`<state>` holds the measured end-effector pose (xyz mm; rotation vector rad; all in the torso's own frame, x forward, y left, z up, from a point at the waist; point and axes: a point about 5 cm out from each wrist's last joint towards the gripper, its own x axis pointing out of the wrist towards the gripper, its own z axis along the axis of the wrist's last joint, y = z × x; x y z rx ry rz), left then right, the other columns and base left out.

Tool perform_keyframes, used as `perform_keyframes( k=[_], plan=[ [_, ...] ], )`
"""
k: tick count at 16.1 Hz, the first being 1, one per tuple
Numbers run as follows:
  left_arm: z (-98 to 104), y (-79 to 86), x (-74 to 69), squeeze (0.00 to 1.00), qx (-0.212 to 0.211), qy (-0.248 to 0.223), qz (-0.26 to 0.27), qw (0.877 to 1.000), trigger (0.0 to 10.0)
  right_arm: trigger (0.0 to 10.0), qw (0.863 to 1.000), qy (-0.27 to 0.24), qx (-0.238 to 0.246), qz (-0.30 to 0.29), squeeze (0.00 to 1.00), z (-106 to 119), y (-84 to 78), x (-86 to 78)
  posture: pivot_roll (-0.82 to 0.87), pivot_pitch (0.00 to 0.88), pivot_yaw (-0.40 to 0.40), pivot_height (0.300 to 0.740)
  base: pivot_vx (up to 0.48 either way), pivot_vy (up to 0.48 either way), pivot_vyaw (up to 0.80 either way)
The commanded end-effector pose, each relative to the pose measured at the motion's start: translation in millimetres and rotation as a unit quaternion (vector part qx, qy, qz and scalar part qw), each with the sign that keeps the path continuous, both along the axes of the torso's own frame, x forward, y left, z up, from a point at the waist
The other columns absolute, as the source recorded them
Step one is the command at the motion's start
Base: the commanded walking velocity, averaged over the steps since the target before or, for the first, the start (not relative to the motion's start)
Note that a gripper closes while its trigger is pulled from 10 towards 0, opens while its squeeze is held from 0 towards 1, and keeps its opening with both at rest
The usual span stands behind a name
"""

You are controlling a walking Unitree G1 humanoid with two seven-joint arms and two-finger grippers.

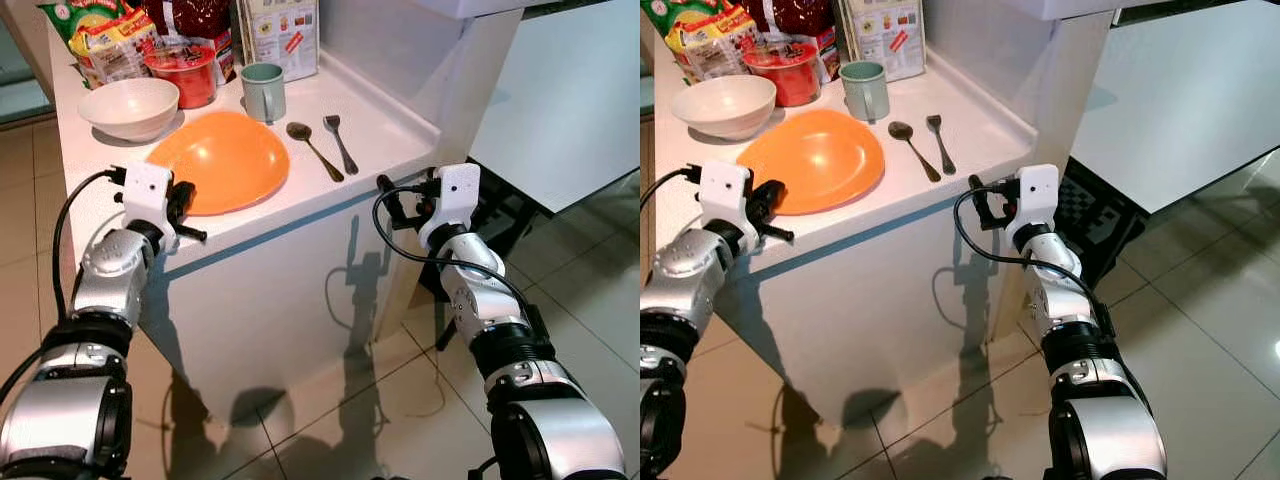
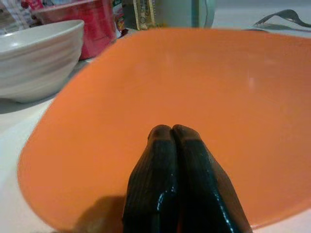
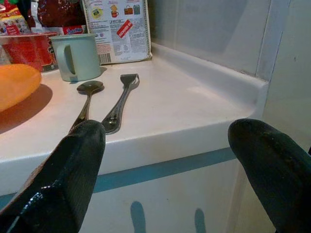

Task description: Setting the table

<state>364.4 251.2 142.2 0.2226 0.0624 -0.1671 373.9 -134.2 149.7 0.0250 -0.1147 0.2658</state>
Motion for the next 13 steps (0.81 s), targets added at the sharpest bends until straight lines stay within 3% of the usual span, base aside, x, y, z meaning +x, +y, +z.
perform_keyframes(
  k=[1,4,8,10,13],
  plan=[
    [-58.9,0.4,-24.6,0.00,0.009,0.123,0.005,0.992,10.0,10.0,1.000,-0.002,-0.001,0.000,0.00,2.3,-0.5,0.6,0.11,0.077,0.017,0.740,0.000,0.000,0.00],
    [-63.8,0.7,-27.9,0.00,0.005,0.127,0.006,0.992,10.0,10.0,0.999,0.010,0.042,0.017,0.00,10.2,4.8,6.0,0.11,0.078,0.016,0.740,0.000,0.000,0.00],
    [-66.0,-3.4,-29.5,0.00,0.004,0.119,-0.005,0.993,10.0,10.0,0.989,0.022,0.121,0.083,0.00,31.1,32.8,16.3,0.11,0.077,0.020,0.740,0.000,0.000,0.00],
    [-65.0,-8.4,-28.5,0.00,-0.002,0.109,-0.016,0.994,10.0,10.0,0.971,0.043,0.201,0.126,0.00,45.0,54.2,21.0,0.12,0.075,0.020,0.740,0.000,0.000,0.00],
    [-65.0,-13.8,-28.2,0.00,-0.005,0.103,-0.027,0.994,10.0,10.0,0.959,0.069,0.235,0.142,0.00,44.6,70.1,23.2,0.12,0.073,0.018,0.740,0.000,0.000,0.00]
  ],
)
